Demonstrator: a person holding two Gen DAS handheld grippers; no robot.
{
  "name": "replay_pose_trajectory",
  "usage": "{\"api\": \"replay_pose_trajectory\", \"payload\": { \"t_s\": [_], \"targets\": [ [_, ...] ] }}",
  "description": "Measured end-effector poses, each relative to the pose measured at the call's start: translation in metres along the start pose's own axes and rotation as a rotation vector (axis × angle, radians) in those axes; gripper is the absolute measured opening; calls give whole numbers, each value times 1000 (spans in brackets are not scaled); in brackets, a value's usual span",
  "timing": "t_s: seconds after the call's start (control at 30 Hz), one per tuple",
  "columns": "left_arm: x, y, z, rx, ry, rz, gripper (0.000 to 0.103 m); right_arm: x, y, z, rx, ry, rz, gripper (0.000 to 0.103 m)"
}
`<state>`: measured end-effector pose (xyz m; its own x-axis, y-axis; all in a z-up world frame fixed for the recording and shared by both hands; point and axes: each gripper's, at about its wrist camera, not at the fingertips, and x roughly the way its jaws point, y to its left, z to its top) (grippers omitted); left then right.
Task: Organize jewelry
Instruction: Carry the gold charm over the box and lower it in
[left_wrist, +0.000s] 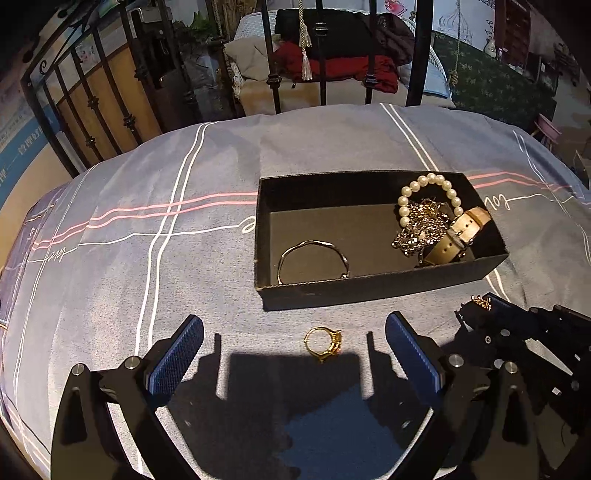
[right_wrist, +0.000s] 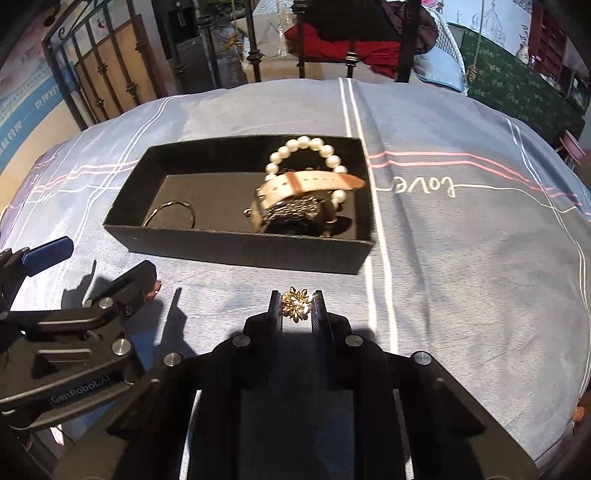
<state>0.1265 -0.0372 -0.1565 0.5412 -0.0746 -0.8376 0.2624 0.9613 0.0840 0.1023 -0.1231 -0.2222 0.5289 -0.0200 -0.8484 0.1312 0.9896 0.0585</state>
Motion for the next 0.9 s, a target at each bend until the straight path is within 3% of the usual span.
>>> {"api": "replay_pose_trajectory", "payload": {
  "t_s": [0.53, 0.9],
  "targets": [
    [-29, 1, 40, -7, -92, 26, 97, -31, -5, 44, -12, -81, -8, 18],
    [-24, 18, 57, -27, -110, 50, 97, -34, 5, 71, -24, -103, -6, 18]
  ]
}}
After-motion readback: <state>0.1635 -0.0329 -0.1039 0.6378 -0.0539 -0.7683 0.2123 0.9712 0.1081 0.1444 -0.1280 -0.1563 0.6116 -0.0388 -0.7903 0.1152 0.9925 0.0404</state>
